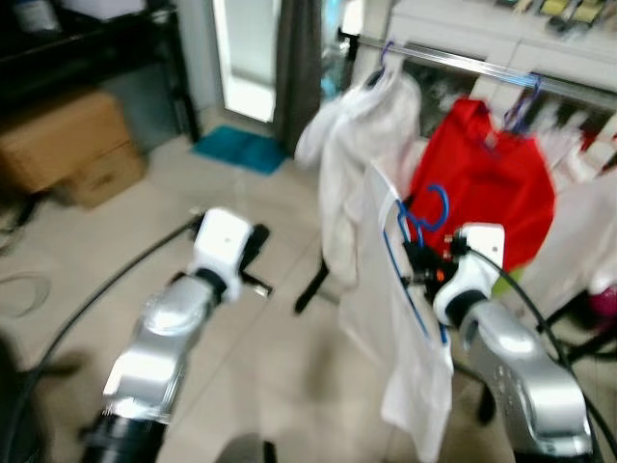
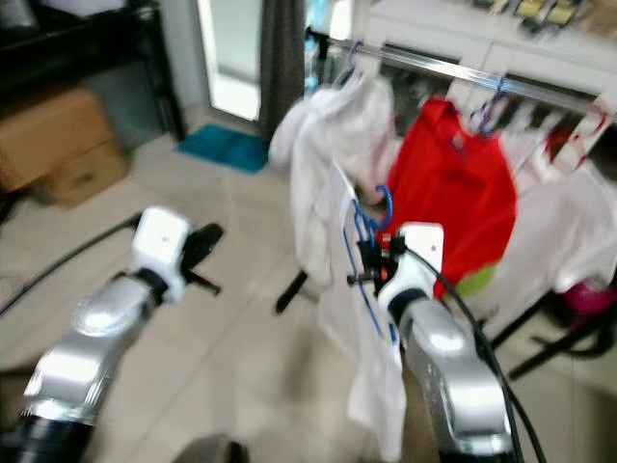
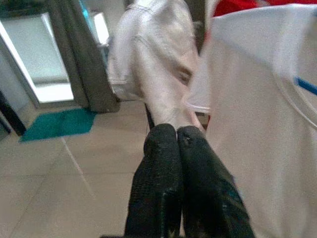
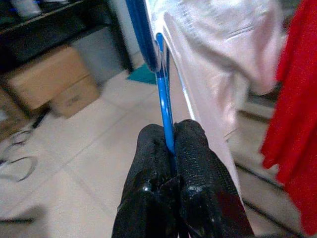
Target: Hang hanger
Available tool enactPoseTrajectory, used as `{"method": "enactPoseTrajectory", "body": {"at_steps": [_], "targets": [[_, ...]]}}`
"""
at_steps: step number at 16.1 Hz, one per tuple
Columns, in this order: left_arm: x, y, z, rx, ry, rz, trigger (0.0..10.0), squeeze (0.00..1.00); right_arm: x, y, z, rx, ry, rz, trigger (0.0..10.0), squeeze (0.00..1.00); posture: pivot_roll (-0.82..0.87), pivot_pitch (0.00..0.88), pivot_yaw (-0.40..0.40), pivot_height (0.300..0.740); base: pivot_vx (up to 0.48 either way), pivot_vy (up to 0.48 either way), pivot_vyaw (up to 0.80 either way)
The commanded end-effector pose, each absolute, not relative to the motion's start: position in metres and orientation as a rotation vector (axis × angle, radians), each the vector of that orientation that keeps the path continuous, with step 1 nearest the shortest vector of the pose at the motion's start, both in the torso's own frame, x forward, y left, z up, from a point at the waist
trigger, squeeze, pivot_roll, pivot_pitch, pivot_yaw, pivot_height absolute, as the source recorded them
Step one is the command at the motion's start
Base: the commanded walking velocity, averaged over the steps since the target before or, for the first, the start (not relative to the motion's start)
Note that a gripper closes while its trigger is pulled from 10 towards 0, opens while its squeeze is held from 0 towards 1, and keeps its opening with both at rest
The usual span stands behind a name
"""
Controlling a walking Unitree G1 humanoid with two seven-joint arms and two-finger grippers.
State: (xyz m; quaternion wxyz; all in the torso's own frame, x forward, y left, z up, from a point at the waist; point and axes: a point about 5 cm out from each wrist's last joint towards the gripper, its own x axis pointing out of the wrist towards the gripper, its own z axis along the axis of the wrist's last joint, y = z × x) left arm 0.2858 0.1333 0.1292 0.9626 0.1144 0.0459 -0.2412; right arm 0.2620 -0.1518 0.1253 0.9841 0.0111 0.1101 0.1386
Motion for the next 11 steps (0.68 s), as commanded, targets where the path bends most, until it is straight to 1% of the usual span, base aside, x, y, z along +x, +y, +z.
{"method": "enactPoseTrajectory", "body": {"at_steps": [1, 2, 5, 6, 8, 9, 10, 11], "targets": [[0.298, 0.123, 0.142, 0.302, 0.022, -0.52, 10.0, 1.0, 0.266, -0.143, 0.145, 0.032, 0.12, 0.355, 0.0, 0.0, 0.03, 0.0, -0.036, 0.74, 0.0, 0.0, 0.0], [0.305, 0.119, 0.145, 0.316, 0.011, -0.505, 10.0, 1.0, 0.266, -0.137, 0.149, 0.038, 0.101, 0.403, 0.0, 0.0, 0.03, 0.0, -0.04, 0.74, 0.0, 0.0, 0.0], [0.318, 0.106, 0.154, 0.348, -0.042, -0.533, 10.0, 1.0, 0.264, -0.126, 0.157, 0.054, 0.066, 0.497, 0.0, 0.0, 0.03, 0.0, -0.044, 0.74, 0.0, 0.0, 0.0], [0.327, 0.097, 0.161, 0.389, -0.101, -0.537, 10.0, 1.0, 0.264, -0.121, 0.164, 0.079, 0.038, 0.545, 0.0, 0.0, 0.02, 0.0, -0.042, 0.74, 0.0, 0.0, 0.0], [0.335, 0.088, 0.164, 0.407, -0.132, -0.562, 10.0, 1.0, 0.263, -0.117, 0.169, 0.087, 0.014, 0.593, 0.0, 0.0, 0.01, 0.0, -0.039, 0.74, 0.0, 0.0, 0.0], [0.336, 0.085, 0.164, 0.407, -0.138, -0.572, 10.0, 0.94, 0.263, -0.116, 0.17, 0.089, 0.01, 0.601, 0.0, 0.0, 0.01, 0.0, -0.04, 0.74, 0.0, 0.0, 0.0], [0.337, 0.076, 0.168, 0.377, -0.177, -0.621, 10.0, 0.51, 0.261, -0.114, 0.171, 0.097, 0.003, 0.623, 0.0, 0.0, 0.0, 0.0, -0.042, 0.74, 0.0, 0.0, 0.0], [0.336, 0.073, 0.169, 0.376, -0.189, -0.64, 10.0, 0.39, 0.261, -0.114, 0.172, 0.098, 0.003, 0.627, 0.0, 0.0, 0.0, 0.0, -0.042, 0.74, 0.0, 0.0, 0.0]]}}
